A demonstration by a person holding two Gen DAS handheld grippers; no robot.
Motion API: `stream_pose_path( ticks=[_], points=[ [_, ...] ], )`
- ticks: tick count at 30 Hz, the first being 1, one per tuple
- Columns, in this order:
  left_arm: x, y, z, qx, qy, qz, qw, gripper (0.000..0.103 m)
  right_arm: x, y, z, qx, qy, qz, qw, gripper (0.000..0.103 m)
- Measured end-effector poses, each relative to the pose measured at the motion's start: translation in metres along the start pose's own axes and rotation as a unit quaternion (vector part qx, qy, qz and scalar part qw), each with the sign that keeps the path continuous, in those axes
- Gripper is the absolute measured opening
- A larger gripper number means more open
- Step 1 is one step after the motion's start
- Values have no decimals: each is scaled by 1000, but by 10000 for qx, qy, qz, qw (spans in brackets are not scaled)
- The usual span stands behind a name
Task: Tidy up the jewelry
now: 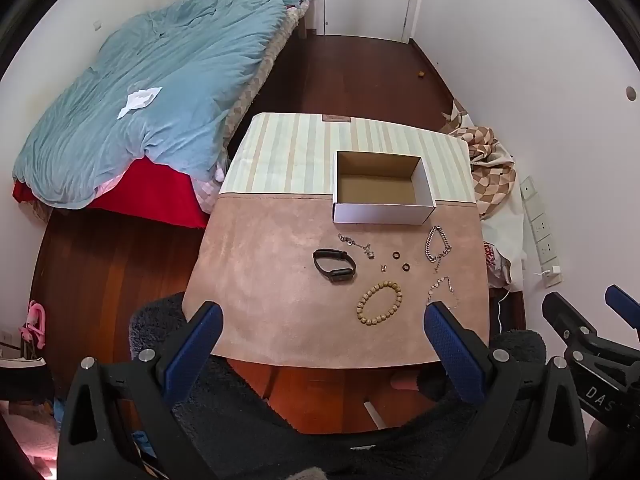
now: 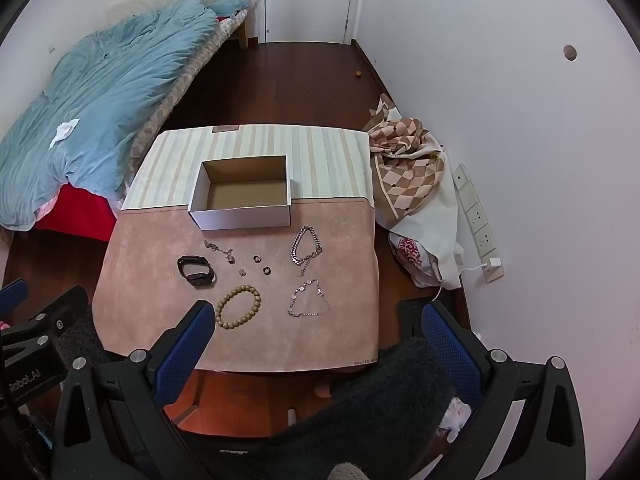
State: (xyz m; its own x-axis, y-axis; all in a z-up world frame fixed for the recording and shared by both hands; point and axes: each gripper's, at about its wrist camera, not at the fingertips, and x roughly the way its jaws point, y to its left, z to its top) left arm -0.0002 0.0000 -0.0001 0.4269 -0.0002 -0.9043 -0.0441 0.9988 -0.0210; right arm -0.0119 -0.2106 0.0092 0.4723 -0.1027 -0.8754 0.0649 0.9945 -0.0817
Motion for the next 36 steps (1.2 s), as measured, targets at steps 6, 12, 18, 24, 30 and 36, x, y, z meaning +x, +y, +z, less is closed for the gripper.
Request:
stream_pose_path(
  ticks=[6,12,18,24,30,36],
  points=[
    [0,0,-1,0,34,-13,10000,103,0,1,0,-14,33,-11,10000,103],
    [-3,3,2,4,15,-10,10000,103,0,2,0,-13,50,-1,10000,103],
    [-5,4,1,4,11,-26,10000,103,0,2,0,-23,48,-21,10000,103],
    [-5,4,0,0,16,-29,10000,103,0,3,-4,-26,27,-44,10000,103],
    [-5,-1,-5,0,56,-33,10000,103,-3,1,0,-35,19,-50,10000,103],
    [-4,0,-5,5,59,-43,10000,103,-4,1,0,-32,13,-52,10000,103]
  ],
)
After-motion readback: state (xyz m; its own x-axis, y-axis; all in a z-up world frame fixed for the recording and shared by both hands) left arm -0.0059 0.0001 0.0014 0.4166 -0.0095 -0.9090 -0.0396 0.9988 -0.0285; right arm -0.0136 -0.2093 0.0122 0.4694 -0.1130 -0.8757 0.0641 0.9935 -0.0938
